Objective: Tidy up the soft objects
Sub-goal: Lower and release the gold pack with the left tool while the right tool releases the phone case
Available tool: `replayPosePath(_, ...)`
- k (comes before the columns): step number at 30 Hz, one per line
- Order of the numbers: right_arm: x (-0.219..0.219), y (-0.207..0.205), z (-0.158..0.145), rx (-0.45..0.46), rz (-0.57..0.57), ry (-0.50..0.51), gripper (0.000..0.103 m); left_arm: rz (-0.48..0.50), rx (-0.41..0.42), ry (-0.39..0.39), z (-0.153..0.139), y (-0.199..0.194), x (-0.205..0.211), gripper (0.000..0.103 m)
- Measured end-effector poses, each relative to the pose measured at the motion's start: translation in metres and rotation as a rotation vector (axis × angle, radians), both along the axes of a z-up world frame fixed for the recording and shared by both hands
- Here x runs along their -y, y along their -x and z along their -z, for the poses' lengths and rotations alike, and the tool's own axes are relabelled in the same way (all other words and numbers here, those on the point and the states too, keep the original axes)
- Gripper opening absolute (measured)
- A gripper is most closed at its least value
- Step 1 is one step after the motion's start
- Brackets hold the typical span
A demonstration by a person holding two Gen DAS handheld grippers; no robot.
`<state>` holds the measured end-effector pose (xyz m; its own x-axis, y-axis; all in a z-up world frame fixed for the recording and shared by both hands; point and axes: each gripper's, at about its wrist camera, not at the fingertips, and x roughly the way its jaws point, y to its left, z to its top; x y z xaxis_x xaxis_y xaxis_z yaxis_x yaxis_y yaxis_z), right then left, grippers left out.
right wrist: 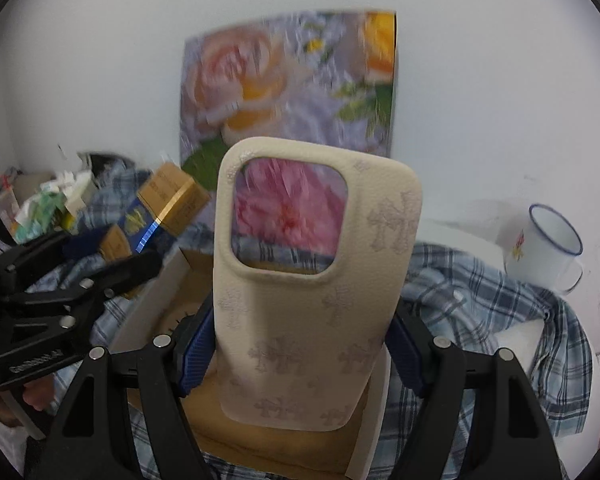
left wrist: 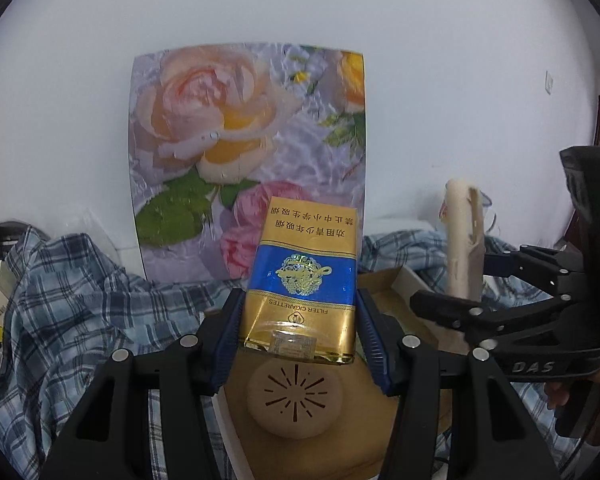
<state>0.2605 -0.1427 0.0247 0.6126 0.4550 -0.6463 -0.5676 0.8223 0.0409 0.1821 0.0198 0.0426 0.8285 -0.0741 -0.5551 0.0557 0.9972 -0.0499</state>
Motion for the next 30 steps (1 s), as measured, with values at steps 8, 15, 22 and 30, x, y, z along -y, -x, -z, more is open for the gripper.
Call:
replayPosePath(8,-0.012,-0.014,0.038,-0.096,-0.018,0.070,0.074,0.006,-0.046,-0.016,0.018,-0.008,0.003,0.057)
replayPosePath(15,-0.008,-0.024,0.054,-0.138,-0.015,0.053,0.074,0.009,-0.068,-0.014,0.027,-0.012,0.006,0.057)
replayPosePath(22,-0.015,-0.030,0.066,-0.149,-0.014,0.071,0.074,0.003,-0.086,-0.022,0.035,-0.016,0.006,0.057)
replayPosePath(30,-0.018,-0.036,0.073,-0.173,-0.022,0.076,0.075,0.012,-0.145,-0.012,0.048,-0.023,0.006,0.057)
